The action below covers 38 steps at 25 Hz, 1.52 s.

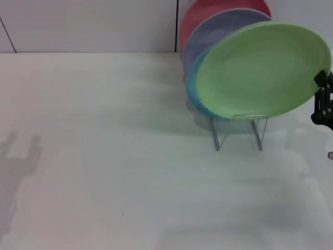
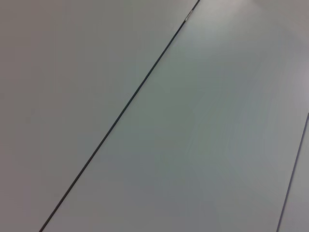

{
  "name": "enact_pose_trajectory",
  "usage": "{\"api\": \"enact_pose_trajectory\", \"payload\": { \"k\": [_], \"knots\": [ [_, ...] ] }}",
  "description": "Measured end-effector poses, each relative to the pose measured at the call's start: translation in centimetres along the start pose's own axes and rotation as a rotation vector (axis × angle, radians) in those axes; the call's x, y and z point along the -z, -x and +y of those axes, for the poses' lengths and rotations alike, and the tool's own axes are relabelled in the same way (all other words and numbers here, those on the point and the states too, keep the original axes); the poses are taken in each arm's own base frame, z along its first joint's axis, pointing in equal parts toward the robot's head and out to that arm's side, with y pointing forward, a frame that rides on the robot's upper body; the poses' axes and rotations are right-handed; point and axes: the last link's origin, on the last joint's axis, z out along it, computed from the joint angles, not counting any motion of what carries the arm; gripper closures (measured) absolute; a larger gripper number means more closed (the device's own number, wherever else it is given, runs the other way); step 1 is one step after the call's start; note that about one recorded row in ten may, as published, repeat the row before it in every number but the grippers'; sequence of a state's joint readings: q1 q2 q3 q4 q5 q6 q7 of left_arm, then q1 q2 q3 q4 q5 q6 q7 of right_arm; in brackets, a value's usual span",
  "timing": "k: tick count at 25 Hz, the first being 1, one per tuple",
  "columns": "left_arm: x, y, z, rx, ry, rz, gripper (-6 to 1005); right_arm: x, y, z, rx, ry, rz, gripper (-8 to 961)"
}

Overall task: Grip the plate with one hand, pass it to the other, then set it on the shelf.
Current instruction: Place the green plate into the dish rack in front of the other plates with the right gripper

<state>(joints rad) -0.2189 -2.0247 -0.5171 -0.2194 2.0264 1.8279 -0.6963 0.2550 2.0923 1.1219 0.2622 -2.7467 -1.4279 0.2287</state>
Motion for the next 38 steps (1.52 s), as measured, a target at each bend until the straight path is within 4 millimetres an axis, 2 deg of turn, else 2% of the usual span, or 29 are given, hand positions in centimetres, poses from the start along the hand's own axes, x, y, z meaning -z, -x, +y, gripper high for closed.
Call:
{"api": "enact_pose_trajectory", "payload": {
  "k": [12, 38],
  "knots": [
    [0.3, -0.3, 0.2, 0.0, 0.01, 0.015, 325, 0.6, -0.6, -0.1, 0.033, 0.008, 0.04, 908],
    [1.0, -0.8, 0.3, 0.007, 0.01, 0.038, 323, 0.0, -1.4, -0.2, 0.077, 0.028, 0.098, 893]
  ]
}}
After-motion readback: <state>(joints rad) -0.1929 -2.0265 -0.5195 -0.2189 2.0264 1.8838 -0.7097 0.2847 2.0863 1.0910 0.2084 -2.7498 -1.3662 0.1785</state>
